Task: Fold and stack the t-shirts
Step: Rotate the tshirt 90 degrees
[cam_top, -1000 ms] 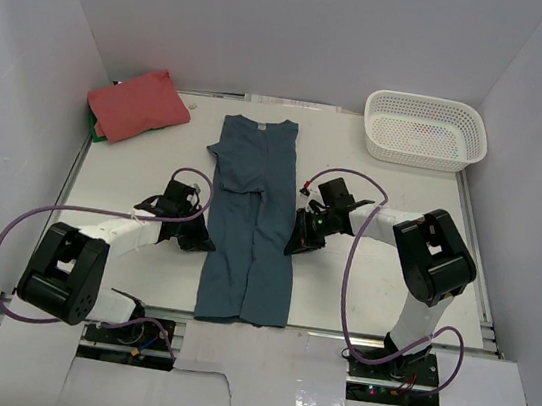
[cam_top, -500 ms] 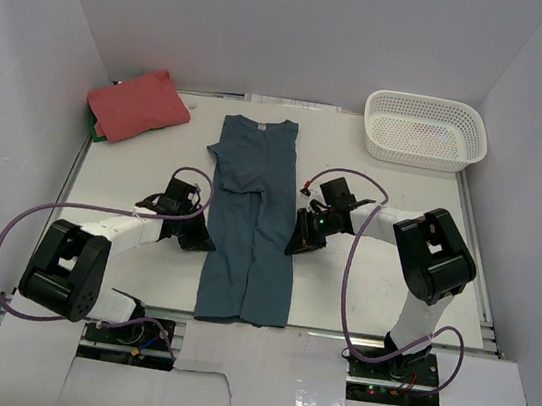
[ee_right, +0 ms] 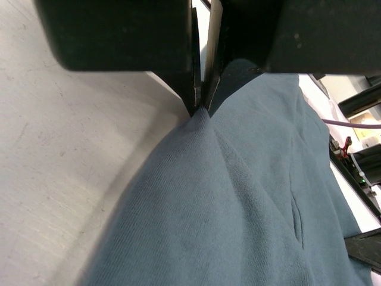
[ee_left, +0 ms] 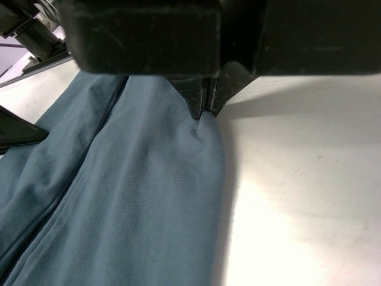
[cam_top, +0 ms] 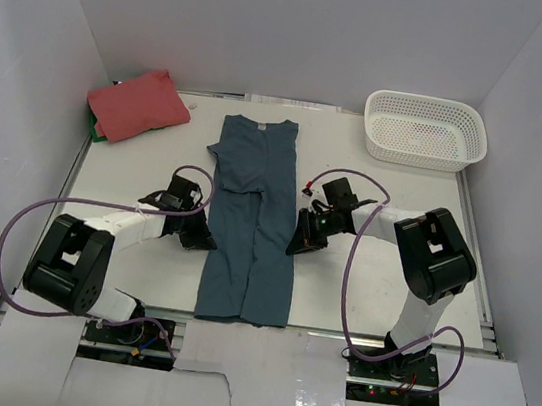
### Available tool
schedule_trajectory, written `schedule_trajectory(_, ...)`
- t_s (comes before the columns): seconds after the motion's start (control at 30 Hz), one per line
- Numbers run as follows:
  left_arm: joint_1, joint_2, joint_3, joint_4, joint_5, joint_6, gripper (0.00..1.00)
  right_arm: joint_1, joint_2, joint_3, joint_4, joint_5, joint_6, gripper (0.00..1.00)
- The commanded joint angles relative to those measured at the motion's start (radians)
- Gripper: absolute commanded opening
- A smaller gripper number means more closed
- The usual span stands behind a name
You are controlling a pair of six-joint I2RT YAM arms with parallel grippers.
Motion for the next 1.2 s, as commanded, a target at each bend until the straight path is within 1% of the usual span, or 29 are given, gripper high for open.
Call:
schedule_trajectory(0.0,-0.006,0.115,0.015,-0.052,-0.099,0.027,0.0,-0.01,0.042,0.007,-0.044,0.067,-0.045,0.08)
schedule_trajectory(0.1,-0.004,0.181,0.068,-0.046,-0.085,0.03,0.0,-0.014,0.056,0.024,-0.05,0.065,-0.043,0.08)
schedule_trajectory(0.3,-0.004,0.261,0.125,-0.04,-0.077,0.035,0.0,-0.022,0.082,0.07,-0.067,0.062,-0.046,0.08)
schedule_trajectory(0.5,-0.004,0.339,0.178,-0.022,-0.079,0.034,0.0,-0.054,0.149,0.162,-0.1,0.055,-0.062,0.08)
schedule_trajectory(0.63,-0.003,0.416,0.246,-0.019,-0.07,0.03,0.0,-0.077,0.191,0.227,-0.123,0.053,-0.068,0.08)
schedule_trajectory(0.77,-0.001,0.499,0.345,-0.029,-0.068,0.038,0.0,-0.103,0.232,0.273,-0.136,0.048,-0.071,0.08)
schedule_trajectory(0.9,0.013,0.548,0.43,-0.06,-0.076,0.053,0.0,-0.123,0.257,0.317,-0.156,0.05,-0.078,0.08)
schedule_trajectory(1.0,0.028,0.563,0.462,-0.072,-0.082,0.063,0.0,-0.139,0.271,0.328,-0.157,0.051,-0.08,0.08)
schedule_trajectory(1.17,0.057,0.551,0.444,-0.081,-0.07,0.075,0.0,-0.163,0.294,0.362,-0.16,0.047,-0.085,0.08)
